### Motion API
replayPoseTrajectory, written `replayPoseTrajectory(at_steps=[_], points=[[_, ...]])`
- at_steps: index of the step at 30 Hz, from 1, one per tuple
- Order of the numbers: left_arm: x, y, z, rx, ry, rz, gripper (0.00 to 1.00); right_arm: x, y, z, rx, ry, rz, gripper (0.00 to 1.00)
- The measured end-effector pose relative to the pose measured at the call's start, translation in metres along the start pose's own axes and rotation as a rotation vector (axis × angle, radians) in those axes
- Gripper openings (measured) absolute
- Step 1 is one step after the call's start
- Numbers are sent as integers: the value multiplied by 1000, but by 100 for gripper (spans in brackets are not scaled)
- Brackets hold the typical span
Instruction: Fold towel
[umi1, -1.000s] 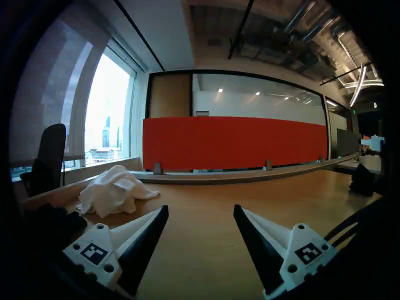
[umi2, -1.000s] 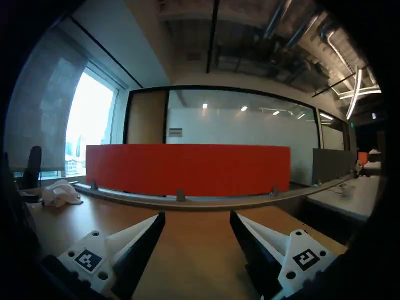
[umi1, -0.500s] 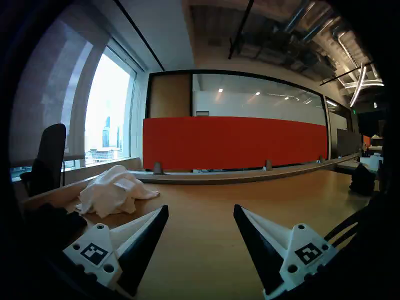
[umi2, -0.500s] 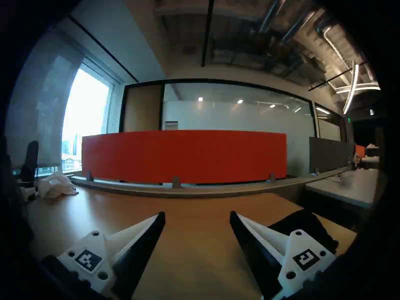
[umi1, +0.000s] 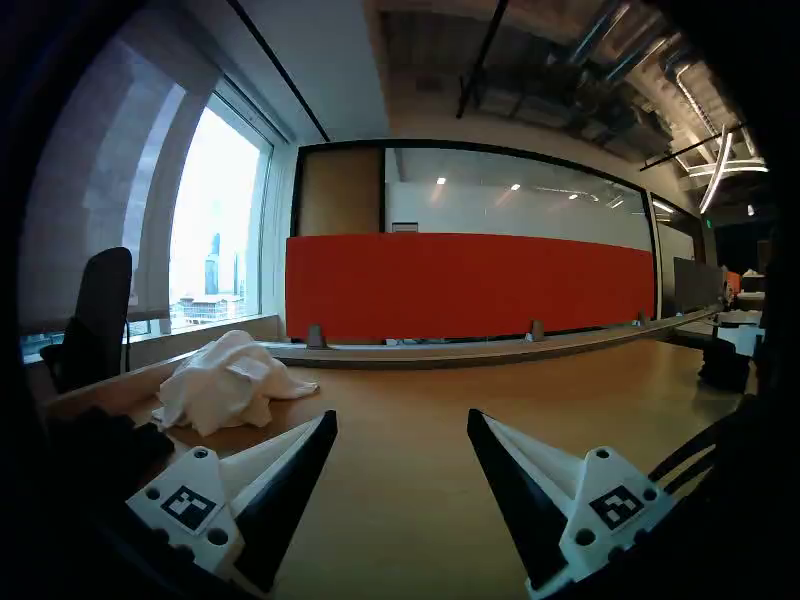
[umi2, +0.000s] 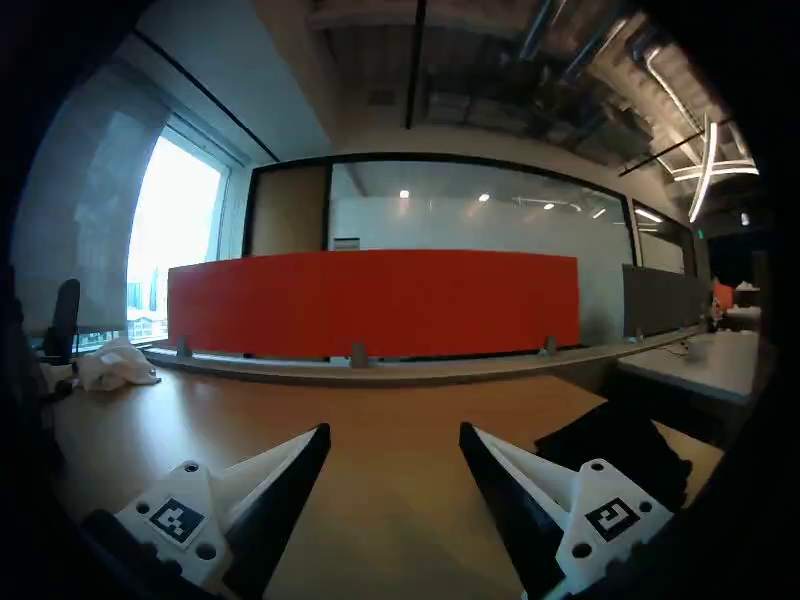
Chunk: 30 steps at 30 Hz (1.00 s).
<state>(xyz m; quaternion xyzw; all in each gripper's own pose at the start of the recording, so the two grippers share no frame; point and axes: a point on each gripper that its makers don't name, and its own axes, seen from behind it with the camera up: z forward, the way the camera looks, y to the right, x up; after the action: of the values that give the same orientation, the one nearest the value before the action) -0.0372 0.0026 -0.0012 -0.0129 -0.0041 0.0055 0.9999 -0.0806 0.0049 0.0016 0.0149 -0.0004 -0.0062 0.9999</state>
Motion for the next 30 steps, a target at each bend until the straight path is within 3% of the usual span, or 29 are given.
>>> replayPoseTrajectory(at_steps=[30], points=[[0, 1, 0, 0, 0, 0, 97, -10, -10, 1, 4, 2, -17, 100]])
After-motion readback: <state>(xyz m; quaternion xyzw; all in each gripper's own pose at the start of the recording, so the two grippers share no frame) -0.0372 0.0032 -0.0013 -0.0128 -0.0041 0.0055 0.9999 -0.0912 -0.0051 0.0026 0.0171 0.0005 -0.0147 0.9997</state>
